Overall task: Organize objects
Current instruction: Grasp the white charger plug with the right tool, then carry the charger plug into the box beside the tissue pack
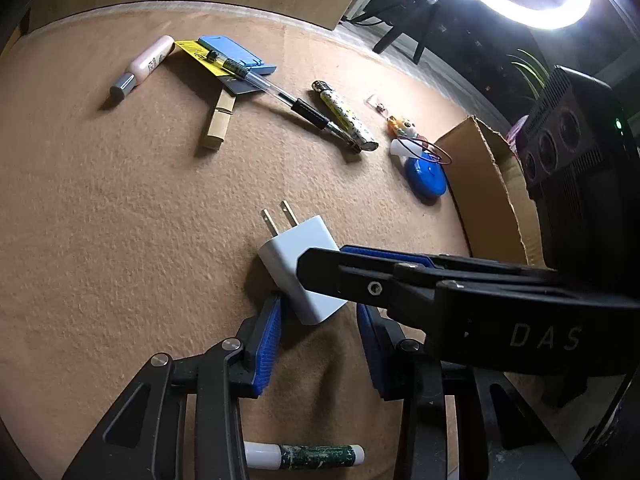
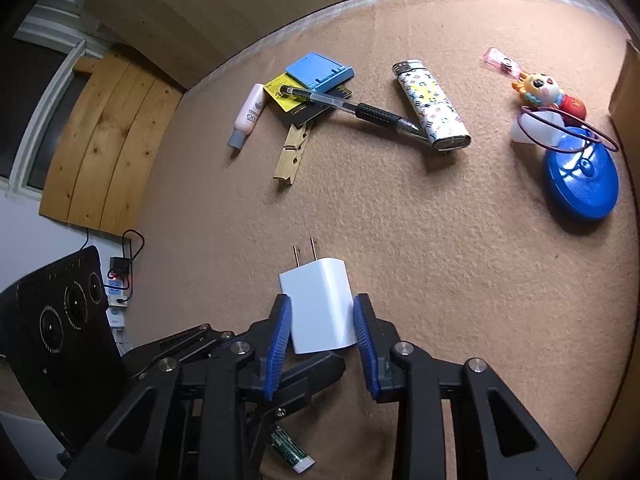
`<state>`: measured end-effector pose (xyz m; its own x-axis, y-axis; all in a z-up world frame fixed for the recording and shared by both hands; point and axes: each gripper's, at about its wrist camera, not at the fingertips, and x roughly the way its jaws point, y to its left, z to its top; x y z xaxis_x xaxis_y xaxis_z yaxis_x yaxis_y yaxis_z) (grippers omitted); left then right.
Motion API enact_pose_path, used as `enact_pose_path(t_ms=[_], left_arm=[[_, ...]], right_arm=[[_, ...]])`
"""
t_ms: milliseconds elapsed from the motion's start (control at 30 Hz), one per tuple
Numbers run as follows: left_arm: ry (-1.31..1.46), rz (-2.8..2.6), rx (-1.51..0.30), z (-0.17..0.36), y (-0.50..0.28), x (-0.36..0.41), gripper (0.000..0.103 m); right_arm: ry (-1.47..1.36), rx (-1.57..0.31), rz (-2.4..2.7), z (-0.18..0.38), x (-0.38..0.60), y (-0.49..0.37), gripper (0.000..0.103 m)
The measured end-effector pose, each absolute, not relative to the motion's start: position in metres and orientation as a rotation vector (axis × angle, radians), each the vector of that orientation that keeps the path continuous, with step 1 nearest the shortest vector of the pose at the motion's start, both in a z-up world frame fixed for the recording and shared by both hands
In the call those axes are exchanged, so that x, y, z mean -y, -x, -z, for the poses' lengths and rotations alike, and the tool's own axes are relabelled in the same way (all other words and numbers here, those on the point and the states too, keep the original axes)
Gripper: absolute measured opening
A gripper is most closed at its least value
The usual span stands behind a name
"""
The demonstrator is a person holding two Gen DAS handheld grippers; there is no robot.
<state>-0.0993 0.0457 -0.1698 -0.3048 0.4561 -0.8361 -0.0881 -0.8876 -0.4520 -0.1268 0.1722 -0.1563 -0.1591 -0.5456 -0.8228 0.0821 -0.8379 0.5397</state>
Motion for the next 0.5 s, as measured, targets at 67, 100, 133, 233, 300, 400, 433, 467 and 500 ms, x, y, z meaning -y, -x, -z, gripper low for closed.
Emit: enact_pose_path(t_ms=[67,100,133,233,300,400,433,467,500], left_arm=[[1.597,-2.243,0.471,0.167,0.099,-0.046,0.038],[1.593,-2.245,0.471,0.165,0.099,-0.046,0.038],[1.584,-2.249,0.466,0.162,0.098,-0.048,0.038],[1.563,-2.254,0.447,0.152,0.099,-0.056,0.038],[1.541,-2.256,0.433,0.145,0.099,-0.064,0.038],[1.5,-2.252,0.41,0.131,0.1,-0.079,0.038],[1.486,-2.25,0.404,0.126,0.1,-0.085,0.038],[1.473,-2.246,0.395,0.122,0.1,-0.091,0.038],[1.461,-2.242,0.388,0.118,0.101,-0.097,0.038]], right_arm=[[-1.689,0.531,2.059,0.153,-0.175,0.123,0.025],[-1.68,0.537,2.065,0.15,-0.177,0.121,0.025],[-1.67,0.541,2.072,0.148,-0.18,0.119,0.025],[-1.642,0.55,2.105,0.137,-0.189,0.115,0.025],[-1.618,0.56,2.132,0.129,-0.199,0.111,0.025],[-1.583,0.578,2.173,0.116,-0.216,0.105,0.025],[-1.571,0.584,2.188,0.112,-0.222,0.103,0.025],[-1.56,0.592,2.204,0.107,-0.229,0.102,0.025],[-1.548,0.6,2.22,0.103,-0.235,0.1,0.025]])
